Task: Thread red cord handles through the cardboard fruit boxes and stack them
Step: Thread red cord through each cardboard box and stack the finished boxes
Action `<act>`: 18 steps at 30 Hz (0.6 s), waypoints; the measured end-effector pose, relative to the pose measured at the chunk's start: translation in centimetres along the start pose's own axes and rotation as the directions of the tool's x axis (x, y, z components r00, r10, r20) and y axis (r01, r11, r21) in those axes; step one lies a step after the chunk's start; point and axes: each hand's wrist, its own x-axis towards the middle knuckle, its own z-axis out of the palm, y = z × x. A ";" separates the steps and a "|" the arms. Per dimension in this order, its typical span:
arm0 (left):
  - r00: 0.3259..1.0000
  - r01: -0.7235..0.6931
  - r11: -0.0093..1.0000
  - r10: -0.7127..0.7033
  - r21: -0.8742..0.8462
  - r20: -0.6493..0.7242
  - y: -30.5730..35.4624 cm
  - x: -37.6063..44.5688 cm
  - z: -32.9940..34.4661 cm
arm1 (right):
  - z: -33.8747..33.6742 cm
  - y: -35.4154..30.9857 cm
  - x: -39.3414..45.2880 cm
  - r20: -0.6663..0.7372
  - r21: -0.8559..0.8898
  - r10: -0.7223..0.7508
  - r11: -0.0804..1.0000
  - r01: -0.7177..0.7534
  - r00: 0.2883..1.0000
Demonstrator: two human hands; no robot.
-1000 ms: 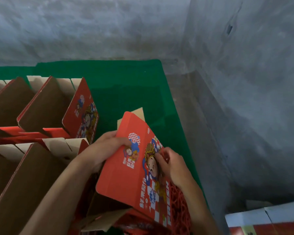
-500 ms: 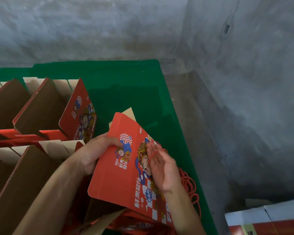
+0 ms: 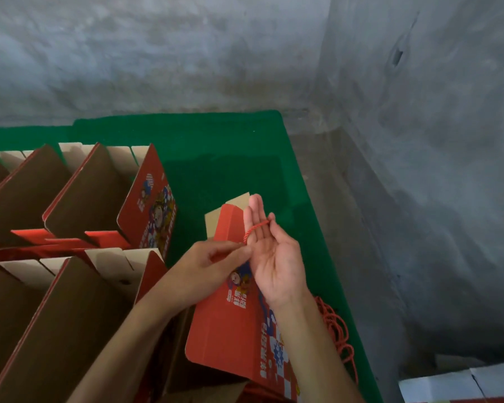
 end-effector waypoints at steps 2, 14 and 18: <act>1.000 -0.025 1.000 0.025 -0.013 0.005 -0.2 0.0 -0.3 | 0.2 0.4 0.4 -0.005 0.041 0.001 0.999 -0.001 1.000; 0.997 -0.005 1.000 0.004 0.015 0.073 -0.9 0.7 -0.1 | 0.4 0.2 0.6 0.059 -0.110 0.008 0.994 -0.002 0.998; 0.997 0.022 0.999 -0.020 -0.028 0.068 -1.0 0.7 -0.3 | 0.6 0.2 0.9 0.086 -0.118 -0.032 0.992 0.042 0.996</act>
